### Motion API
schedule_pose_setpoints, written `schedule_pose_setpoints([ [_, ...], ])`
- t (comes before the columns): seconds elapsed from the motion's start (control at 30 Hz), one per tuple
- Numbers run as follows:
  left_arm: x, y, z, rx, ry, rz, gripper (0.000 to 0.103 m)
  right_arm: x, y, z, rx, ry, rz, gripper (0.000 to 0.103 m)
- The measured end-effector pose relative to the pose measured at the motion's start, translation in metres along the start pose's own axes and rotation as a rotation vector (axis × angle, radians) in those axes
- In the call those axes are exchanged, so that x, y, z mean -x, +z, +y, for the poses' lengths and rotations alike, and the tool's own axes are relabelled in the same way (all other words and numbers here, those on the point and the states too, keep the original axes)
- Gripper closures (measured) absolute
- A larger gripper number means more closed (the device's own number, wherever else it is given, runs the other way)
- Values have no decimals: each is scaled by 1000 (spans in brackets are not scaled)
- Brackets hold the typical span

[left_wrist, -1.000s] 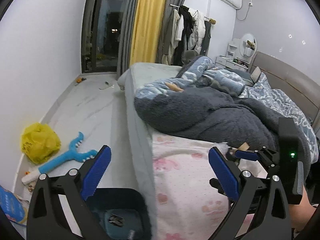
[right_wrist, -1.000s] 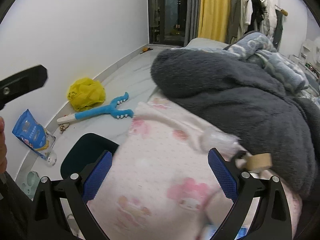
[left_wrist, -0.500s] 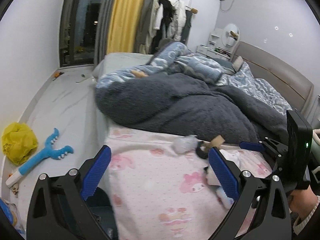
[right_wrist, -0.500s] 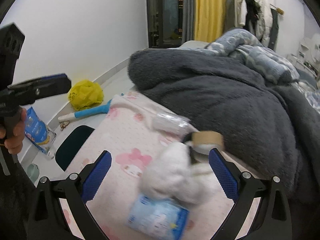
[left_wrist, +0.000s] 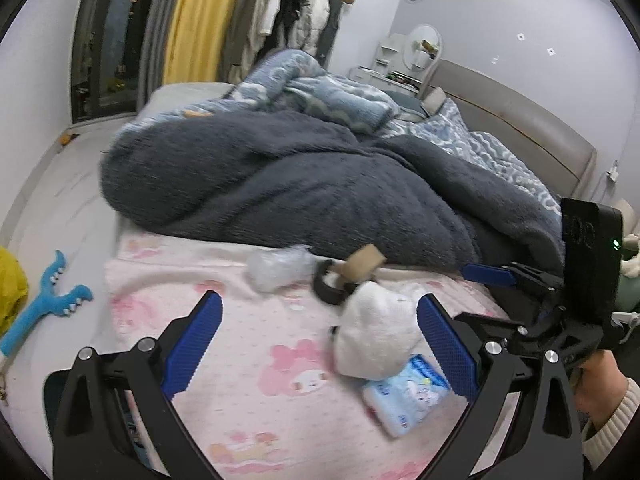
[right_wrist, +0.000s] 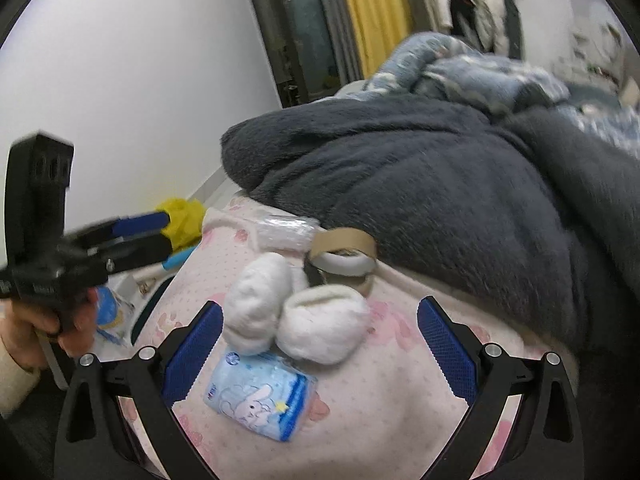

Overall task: Collect trash
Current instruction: 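Grasp a white tissue ball with the left tool while the right tool grasps another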

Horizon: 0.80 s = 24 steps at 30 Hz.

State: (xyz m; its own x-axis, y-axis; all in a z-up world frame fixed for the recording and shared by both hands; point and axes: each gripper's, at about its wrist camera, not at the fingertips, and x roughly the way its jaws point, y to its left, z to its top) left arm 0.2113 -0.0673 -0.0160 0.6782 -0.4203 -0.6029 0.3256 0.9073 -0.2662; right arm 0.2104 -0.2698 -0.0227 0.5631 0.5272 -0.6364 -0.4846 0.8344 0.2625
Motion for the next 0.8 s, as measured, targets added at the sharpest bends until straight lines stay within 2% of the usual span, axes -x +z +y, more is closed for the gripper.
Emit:
schedule_pose_setpoints([
  [0.17,-21,-6,-12,-7,-34,40,4,1,-5,-31,-139,63,0,5],
  [0.33,-39,-10,-15,21,-63,71,4,-5,-14,-53,-263,146,12,26],
  [0.57,-50,-16,-6,96,-116,102,6,-19,-24,-67,-396,250,29,34],
  [0.7,-53,-19,-4,128,-150,126,20,-26,-29,-76,-525,355,11,38],
  [0.73,-53,-19,-5,126,-151,127,21,-27,-29,-76,-535,364,11,38],
  [0.8,-53,-20,-7,111,-154,129,31,-30,-26,-74,-537,365,21,39],
])
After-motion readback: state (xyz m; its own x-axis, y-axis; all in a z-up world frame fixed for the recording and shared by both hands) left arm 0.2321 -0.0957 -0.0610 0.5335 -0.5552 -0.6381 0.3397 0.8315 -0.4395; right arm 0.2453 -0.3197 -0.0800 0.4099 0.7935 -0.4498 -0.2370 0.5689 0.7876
